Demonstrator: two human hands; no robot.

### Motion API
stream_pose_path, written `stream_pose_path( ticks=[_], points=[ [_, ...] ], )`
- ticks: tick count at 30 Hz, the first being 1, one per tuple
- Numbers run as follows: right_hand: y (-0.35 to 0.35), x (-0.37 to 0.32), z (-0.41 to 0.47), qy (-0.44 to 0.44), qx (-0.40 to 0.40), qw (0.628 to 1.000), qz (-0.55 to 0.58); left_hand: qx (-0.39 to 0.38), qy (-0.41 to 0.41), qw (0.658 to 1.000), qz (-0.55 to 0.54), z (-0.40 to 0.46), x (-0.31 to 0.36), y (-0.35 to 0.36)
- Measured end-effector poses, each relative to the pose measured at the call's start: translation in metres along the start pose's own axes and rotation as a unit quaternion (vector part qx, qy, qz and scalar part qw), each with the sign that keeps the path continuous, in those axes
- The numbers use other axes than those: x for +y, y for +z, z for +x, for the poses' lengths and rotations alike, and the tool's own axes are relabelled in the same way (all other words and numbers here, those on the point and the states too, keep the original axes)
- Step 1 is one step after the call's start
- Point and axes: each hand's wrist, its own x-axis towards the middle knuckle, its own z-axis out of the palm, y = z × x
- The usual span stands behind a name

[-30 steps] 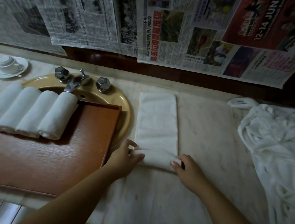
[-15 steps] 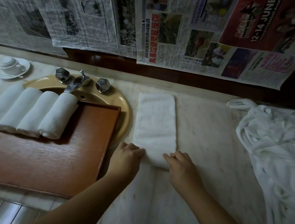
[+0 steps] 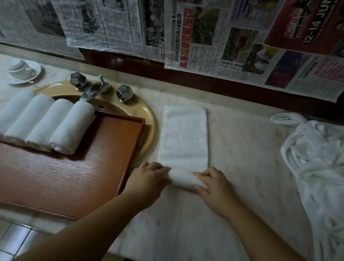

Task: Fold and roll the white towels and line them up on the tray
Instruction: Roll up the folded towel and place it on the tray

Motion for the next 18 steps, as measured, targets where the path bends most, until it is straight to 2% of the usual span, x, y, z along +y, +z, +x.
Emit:
stream_pose_path(
  ticks=[3, 5, 8, 10, 11, 13, 15, 17, 18],
  points=[
    [-0.001, 0.007, -0.001, 0.053, -0.061, 0.995, 0.064, -0.049, -0.076, 0.993, -0.082, -0.011, 0.005, 0.000],
    [0.000, 0.007, -0.003, 0.085, -0.082, 0.988, 0.101, -0.051, -0.148, 0.971, -0.179, -0.021, 0.013, -0.002],
    [0.000, 0.002, -0.002, 0.116, -0.097, 0.979, 0.135, -0.018, -0.277, 0.893, -0.354, -0.032, 0.024, -0.003],
    [-0.003, -0.002, 0.003, 0.124, -0.099, 0.975, 0.156, 0.026, -0.334, 0.840, -0.427, -0.029, 0.029, -0.004],
    [-0.005, -0.003, 0.005, 0.130, -0.095, 0.971, 0.175, 0.039, -0.347, 0.827, -0.440, -0.026, 0.029, -0.003],
    [-0.005, -0.006, 0.004, 0.152, -0.057, 0.962, 0.219, 0.047, -0.346, 0.842, -0.412, -0.023, 0.034, -0.005],
    [-0.002, -0.010, -0.002, 0.157, 0.019, 0.964, 0.214, 0.066, -0.311, 0.902, -0.293, -0.026, 0.037, -0.003],
    [0.004, -0.014, -0.015, 0.130, 0.092, 0.967, 0.200, 0.110, -0.218, 0.962, -0.120, -0.034, 0.036, 0.003],
    [0.007, -0.015, -0.022, 0.117, 0.108, 0.966, 0.205, 0.124, -0.161, 0.977, -0.056, -0.038, 0.034, 0.008]
  ],
)
